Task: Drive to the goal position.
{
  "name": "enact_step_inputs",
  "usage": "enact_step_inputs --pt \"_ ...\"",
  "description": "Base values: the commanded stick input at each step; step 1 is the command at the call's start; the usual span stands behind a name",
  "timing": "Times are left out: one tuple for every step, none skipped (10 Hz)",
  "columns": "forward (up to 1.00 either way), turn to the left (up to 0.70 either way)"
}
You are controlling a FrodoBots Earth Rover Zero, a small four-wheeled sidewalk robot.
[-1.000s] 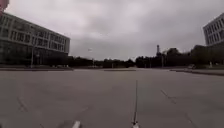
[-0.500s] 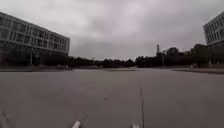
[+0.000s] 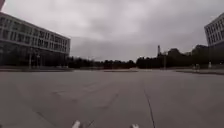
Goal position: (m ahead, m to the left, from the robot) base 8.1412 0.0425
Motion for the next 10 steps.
enact_step_inputs --pt "0.7 0.0" --pt "0.7 0.0" --pt "0.7 0.0" --pt "0.7 0.0" --pt "0.7 0.0" --pt "0.7 0.0" --pt "0.7 0.0" --pt "0.7 0.0" --pt "0.7 0.0" --pt "0.7 0.0"
